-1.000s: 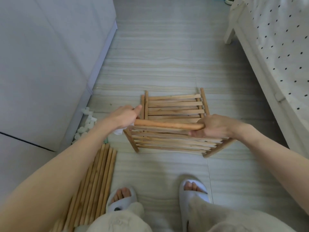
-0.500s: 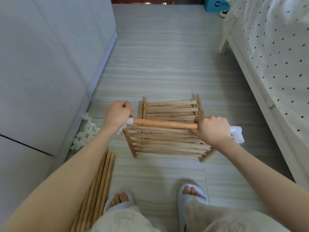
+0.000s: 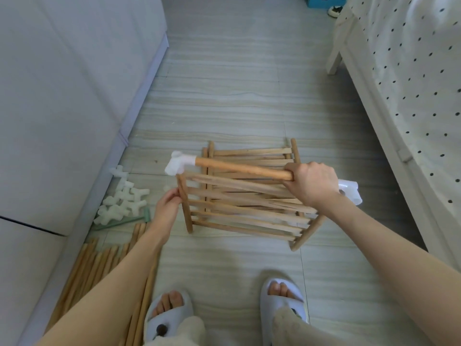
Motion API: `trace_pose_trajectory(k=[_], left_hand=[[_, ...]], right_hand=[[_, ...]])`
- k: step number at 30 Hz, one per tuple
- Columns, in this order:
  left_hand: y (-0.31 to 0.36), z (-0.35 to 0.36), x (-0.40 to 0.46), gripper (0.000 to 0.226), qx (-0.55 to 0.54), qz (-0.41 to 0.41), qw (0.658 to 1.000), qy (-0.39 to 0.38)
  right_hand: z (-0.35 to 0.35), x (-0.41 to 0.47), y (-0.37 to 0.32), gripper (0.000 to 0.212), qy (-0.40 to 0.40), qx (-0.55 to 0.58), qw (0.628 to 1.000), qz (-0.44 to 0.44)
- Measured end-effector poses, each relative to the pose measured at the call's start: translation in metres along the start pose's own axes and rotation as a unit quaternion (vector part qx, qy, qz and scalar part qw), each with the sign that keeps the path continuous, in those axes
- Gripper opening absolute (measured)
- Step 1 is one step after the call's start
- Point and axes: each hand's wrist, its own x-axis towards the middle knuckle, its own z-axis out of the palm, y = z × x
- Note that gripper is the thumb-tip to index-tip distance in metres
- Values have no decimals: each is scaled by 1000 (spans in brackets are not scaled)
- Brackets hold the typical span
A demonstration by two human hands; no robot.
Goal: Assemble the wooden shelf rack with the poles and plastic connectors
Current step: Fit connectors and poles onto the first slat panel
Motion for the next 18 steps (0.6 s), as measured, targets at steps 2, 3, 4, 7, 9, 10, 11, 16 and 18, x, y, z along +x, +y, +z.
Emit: trace_pose_trajectory(k=[2,3,4,7,9,10,11,16,18], left_hand=[[-3,-2,2,35,39,32,999,-9],[-4,-4,4,43,62,39,997,3],[-5,-6,6,51,81,42,995,33],[-1,-15,7,75,91,26,988,126],[9,-19,5,81,49,-10,991,123],[14,-20,4,76,2,-19,995,95],[19,-18,2,64,-50,-25,997,51],[53,9,-14,26,-167,20,986,5],[64,16,-15,22,-128,48,990,38]], right_hand=[[-6,0,9,41,-4,69,996,54],[-8,-1,14,42,-11,122,989,89],[-10,-3,18,44,-17,186,975,123],[-6,-13,25,37,-19,388,900,199],[1,-23,24,35,-19,489,839,239],[5,-28,22,37,-20,530,808,256],[9,-32,20,39,-23,565,779,270],[39,-50,7,33,-44,628,710,315],[51,-50,6,30,-71,608,717,334]])
